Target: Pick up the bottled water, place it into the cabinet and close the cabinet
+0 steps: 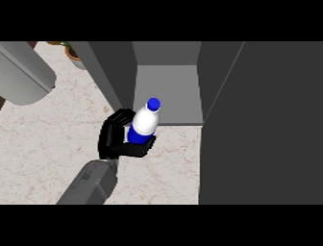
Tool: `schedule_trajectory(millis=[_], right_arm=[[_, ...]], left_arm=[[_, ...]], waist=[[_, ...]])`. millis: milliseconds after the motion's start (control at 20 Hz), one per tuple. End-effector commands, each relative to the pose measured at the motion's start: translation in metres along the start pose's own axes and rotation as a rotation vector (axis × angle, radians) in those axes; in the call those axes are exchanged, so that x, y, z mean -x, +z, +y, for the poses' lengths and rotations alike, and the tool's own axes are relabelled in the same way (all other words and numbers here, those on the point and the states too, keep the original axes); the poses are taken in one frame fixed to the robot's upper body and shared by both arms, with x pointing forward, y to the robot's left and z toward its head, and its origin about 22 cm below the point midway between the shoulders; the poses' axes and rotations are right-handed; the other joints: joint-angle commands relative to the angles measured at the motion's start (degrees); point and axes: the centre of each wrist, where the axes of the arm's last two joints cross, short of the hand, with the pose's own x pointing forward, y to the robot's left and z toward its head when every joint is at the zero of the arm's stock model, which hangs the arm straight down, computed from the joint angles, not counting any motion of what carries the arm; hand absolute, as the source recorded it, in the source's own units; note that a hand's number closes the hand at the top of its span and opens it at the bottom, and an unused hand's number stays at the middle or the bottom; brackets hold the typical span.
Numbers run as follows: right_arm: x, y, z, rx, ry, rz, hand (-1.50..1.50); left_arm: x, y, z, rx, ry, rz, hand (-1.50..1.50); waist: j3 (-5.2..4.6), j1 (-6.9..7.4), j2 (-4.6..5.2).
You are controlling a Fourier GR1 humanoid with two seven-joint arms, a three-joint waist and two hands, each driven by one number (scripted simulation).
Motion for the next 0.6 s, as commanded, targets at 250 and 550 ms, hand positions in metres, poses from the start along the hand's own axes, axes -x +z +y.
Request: schedule_trajectory(millis=[250,550], right_arm=[[-0.017,-0.005,0.0,-0.003,-0.025,-0.052,-1.5],[-0.013,-0.004,-0.01,0.006,-0.024,-0.055,-1.5]], left_arm=[[-0.06,-0.049,-0.089,0.058,-0.125,-0.068,1.5],[-0.082,-0.093,-0.106,-0.028,-0.164,-0.008,1.5]], waist=[[0.01,-1.09,0.21],[0.0,-1.41,0.42]])
